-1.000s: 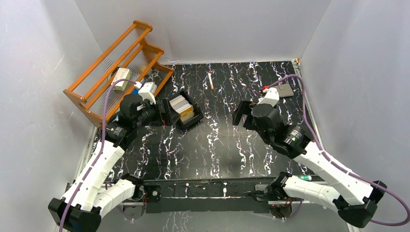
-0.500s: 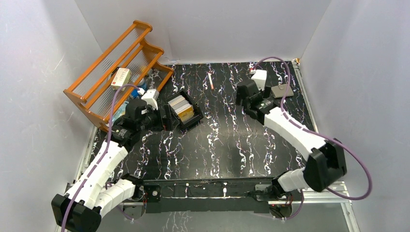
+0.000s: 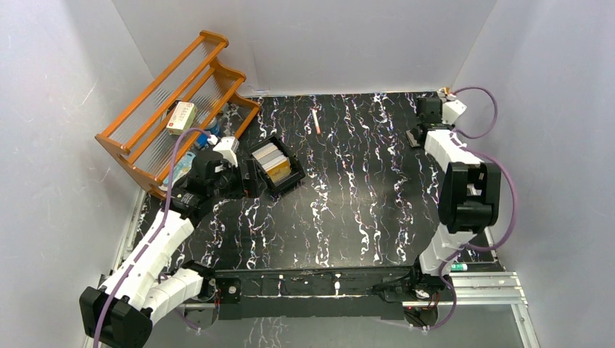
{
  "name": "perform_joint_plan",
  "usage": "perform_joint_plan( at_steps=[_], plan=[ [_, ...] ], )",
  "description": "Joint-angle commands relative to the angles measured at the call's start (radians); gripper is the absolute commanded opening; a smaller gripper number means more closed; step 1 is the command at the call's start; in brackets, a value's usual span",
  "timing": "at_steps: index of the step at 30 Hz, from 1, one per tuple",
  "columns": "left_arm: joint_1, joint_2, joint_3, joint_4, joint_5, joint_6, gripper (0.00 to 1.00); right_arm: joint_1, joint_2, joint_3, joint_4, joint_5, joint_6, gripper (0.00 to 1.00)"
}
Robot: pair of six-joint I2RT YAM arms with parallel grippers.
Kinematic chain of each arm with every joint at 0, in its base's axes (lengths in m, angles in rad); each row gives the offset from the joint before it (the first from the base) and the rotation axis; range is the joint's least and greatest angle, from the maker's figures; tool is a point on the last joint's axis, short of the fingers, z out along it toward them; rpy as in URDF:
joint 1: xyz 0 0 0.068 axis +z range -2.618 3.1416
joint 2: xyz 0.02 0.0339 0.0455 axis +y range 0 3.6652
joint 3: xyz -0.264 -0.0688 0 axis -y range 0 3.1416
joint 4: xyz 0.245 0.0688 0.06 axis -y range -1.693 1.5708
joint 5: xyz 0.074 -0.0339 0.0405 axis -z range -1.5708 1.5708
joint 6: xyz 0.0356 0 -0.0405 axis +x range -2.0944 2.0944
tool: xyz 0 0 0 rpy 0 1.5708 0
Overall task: Put the credit cards into the card holder
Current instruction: Pick up the card holder from the center of the board.
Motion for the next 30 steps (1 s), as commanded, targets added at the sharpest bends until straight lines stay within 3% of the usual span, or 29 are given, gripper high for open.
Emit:
perform_joint_plan(
  at_steps=[1,9,23,27,30],
  plan=[
    [0.004,0.023,0.009,0.006,0.038,0.026,0.99,-0.082,0.091,0.087,0.001,-0.083,0.2,0.53],
    [0.004,0.027,0.008,0.005,0.043,0.03,0.99,-0.182,0.197,0.084,0.087,-0.224,0.365,0.54],
    [0.004,0.021,0.01,0.001,0.014,0.039,0.99,-0.188,0.31,0.109,0.189,-0.361,0.477,0.53],
    [0.005,0.02,0.013,-0.001,0.015,0.042,0.99,-0.188,0.316,0.115,0.163,-0.359,0.48,0.42],
    [0.004,0.015,0.013,-0.002,0.015,0.044,0.99,-0.188,0.3,0.095,0.163,-0.349,0.47,0.26]
  ],
)
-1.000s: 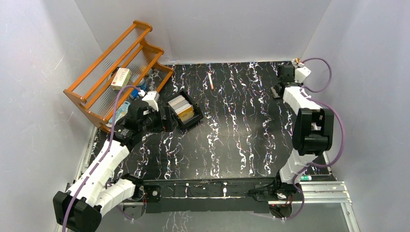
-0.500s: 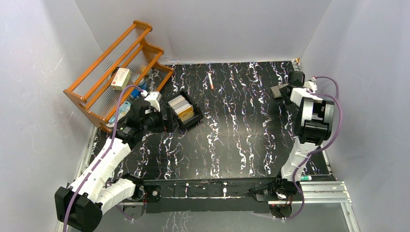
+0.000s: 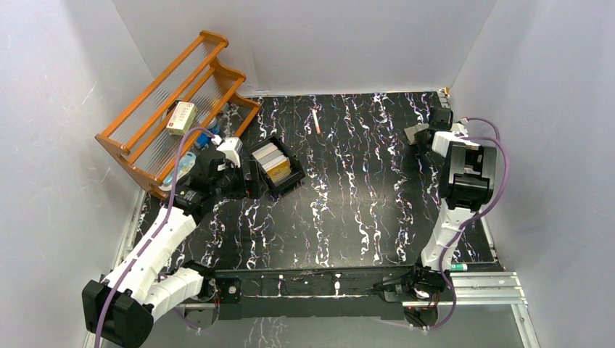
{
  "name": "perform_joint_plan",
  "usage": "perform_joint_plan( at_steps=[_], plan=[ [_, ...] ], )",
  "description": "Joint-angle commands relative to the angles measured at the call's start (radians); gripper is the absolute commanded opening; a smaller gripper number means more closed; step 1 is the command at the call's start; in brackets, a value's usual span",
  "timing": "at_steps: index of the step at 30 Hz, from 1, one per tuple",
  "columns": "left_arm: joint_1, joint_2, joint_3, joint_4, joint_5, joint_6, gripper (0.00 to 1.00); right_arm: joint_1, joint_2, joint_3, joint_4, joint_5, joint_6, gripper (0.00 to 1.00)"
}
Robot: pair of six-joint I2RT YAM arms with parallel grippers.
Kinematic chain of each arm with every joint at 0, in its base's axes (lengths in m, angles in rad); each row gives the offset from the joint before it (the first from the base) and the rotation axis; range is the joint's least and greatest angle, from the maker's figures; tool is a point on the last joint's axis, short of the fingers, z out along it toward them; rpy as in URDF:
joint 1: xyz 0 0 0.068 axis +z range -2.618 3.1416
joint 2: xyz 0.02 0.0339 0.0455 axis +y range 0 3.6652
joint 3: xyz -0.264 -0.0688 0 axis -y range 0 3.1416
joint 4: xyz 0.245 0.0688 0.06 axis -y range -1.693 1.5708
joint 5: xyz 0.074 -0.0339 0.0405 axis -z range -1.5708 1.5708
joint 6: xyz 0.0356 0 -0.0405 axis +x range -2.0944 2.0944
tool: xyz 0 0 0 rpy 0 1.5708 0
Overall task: Put the credit cards into the card holder
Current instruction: Pick up the card holder from the center of the board.
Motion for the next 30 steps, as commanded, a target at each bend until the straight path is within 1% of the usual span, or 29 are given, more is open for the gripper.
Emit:
perform_joint_plan(
  at_steps=[1,5,6,8,10,14,17,20,23,26,30],
  plan=[
    [0.005,-0.025,0.013,-0.002,-0.004,0.019,0.99,-0.001,-0.021,0.009,0.019,0.007,0.002,0.21],
    [0.004,-0.03,0.015,-0.003,-0.004,0.022,0.98,0.0,-0.062,-0.025,0.017,0.007,-0.064,0.02],
    [0.004,-0.033,0.015,-0.005,-0.008,0.023,0.99,0.0,-0.077,-0.041,0.014,0.007,-0.085,0.0],
    [0.005,-0.036,0.014,-0.005,-0.015,0.022,0.99,0.0,-0.117,-0.073,0.007,0.005,-0.127,0.0],
    [0.004,-0.037,0.015,-0.006,-0.017,0.023,0.99,0.001,-0.162,-0.102,0.004,-0.046,-0.192,0.0],
    [0.003,-0.04,0.014,-0.007,-0.005,0.038,0.99,0.03,-0.23,-0.137,-0.124,-0.13,-0.318,0.0],
    [0.004,-0.035,0.013,-0.009,-0.001,0.043,0.98,0.071,-0.329,-0.23,-0.169,-0.195,-0.367,0.0],
    [0.003,-0.023,0.013,-0.011,0.01,0.043,0.97,0.133,-0.437,-0.341,-0.176,-0.244,-0.38,0.0],
    [0.003,-0.015,0.011,-0.015,0.035,0.038,0.96,0.257,-0.507,-0.384,-0.255,-0.238,-0.399,0.0],
    [0.004,-0.006,0.025,-0.025,0.098,0.017,0.9,0.365,-0.59,-0.444,-0.292,-0.255,-0.394,0.0],
    [0.003,0.04,0.09,-0.053,0.225,-0.06,0.74,0.498,-0.736,-0.525,-0.302,-0.264,-0.369,0.0]
  ],
)
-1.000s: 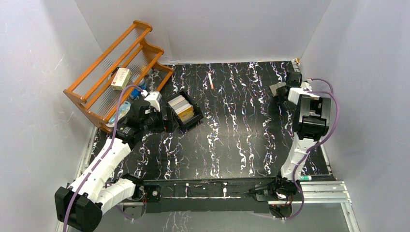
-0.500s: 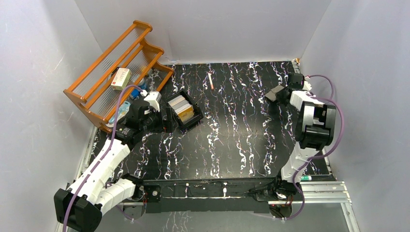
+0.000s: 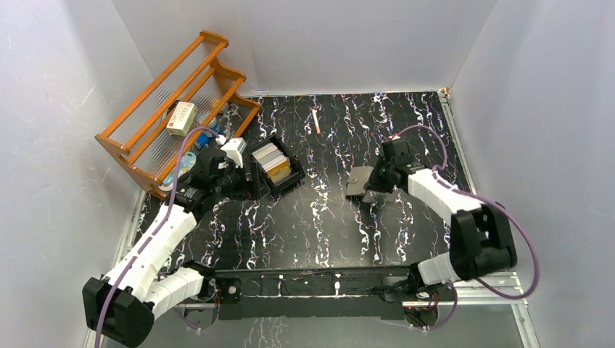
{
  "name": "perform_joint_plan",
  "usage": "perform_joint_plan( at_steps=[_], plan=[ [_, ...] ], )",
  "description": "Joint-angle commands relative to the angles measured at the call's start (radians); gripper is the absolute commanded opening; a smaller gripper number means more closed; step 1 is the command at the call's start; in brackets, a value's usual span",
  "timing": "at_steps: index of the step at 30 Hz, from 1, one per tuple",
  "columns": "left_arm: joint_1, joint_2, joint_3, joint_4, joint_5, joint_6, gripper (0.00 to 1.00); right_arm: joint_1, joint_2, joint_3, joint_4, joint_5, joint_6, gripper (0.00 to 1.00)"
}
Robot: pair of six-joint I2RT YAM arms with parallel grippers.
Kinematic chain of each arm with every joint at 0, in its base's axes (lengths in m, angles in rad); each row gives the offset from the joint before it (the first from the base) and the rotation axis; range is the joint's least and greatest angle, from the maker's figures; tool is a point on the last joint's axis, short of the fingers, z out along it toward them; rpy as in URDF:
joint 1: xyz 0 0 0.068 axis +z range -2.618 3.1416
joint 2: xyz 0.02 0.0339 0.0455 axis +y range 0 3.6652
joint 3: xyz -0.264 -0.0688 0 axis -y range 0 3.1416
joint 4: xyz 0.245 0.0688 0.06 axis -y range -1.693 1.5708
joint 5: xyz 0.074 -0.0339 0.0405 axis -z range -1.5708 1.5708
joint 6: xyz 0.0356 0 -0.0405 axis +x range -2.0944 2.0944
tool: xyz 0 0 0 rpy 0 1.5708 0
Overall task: Put the credit cards into the card holder
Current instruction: Pick up the card holder from the center of the board, then open the card holder at the center of the board.
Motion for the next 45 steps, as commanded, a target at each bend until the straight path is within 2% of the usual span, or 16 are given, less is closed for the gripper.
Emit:
perform_joint_plan(
  at_steps=[1,4,7,13,18,32,36,45],
  plan=[
    [0.004,0.048,0.091,-0.033,0.18,-0.101,0.7,0.111,-0.171,-0.068,-0.037,-0.04,0.008,0.0],
    [-0.008,0.1,0.107,-0.012,0.265,-0.215,0.63,0.194,-0.261,-0.118,0.008,-0.072,0.044,0.0],
    [-0.056,0.135,0.095,0.047,0.291,-0.29,0.6,0.284,-0.319,-0.139,0.025,-0.061,0.084,0.0],
    [-0.13,0.214,0.05,0.159,0.337,-0.403,0.59,0.439,-0.338,-0.122,0.049,-0.033,0.163,0.0],
    [-0.194,0.269,0.052,0.206,0.314,-0.442,0.59,0.543,-0.32,-0.073,0.081,0.014,0.201,0.0],
    [-0.284,0.385,0.07,0.227,0.258,-0.435,0.57,0.647,-0.285,0.01,0.133,0.052,0.19,0.0],
    [-0.29,0.416,0.082,0.222,0.233,-0.423,0.46,0.656,-0.285,0.033,0.148,0.029,0.174,0.0],
    [-0.295,0.419,0.099,0.183,0.165,-0.377,0.4,0.675,-0.335,-0.003,0.166,-0.013,0.174,0.0]
  ],
)
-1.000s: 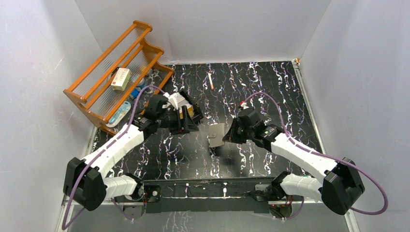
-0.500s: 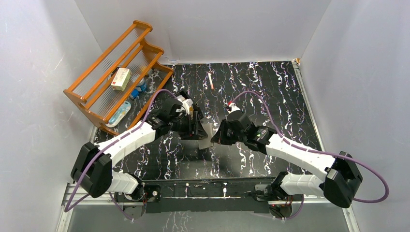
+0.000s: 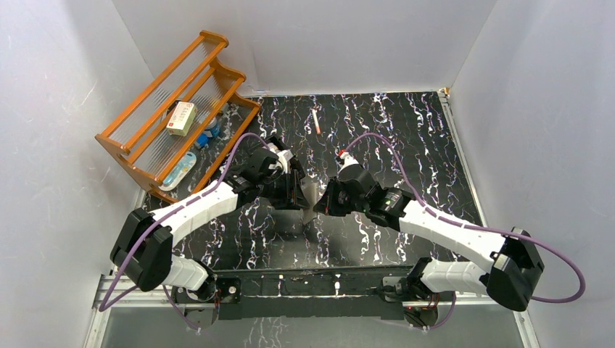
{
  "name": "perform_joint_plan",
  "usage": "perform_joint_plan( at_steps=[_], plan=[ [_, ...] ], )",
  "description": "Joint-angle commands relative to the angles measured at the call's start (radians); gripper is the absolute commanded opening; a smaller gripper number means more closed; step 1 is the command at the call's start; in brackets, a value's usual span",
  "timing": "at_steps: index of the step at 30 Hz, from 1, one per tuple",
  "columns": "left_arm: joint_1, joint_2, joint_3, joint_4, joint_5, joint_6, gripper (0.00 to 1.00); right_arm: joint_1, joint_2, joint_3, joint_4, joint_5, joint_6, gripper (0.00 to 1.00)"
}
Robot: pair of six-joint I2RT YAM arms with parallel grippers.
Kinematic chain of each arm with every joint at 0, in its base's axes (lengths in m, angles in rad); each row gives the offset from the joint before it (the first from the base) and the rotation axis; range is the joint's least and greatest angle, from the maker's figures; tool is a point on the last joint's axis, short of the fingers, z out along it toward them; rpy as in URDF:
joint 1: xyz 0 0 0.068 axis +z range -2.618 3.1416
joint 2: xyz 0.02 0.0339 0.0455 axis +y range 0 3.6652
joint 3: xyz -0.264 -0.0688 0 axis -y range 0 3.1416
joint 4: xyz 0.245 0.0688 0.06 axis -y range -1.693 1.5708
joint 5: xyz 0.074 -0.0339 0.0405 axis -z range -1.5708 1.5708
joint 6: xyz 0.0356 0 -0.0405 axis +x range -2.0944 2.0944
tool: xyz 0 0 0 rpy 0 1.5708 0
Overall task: Put the credit cards into the card holder
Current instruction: Open the card holder at the center of the board.
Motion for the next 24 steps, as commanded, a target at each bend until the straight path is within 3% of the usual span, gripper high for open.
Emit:
perform_joint_plan(
  at_steps=[1,15,24],
  plan=[
    [-0.007,0.012,0.032,-0.025,-0.047,0.032,0.4,0.018,-0.056,0.024,0.122,-0.078,0.001,0.0],
    [-0.052,0.118,-0.006,0.003,-0.053,0.03,0.39,0.034,-0.04,-0.106,0.19,-0.125,0.034,0.0],
    [-0.128,0.234,-0.004,0.003,-0.056,-0.011,0.38,0.04,-0.065,-0.193,0.194,-0.075,0.044,0.0]
  ],
)
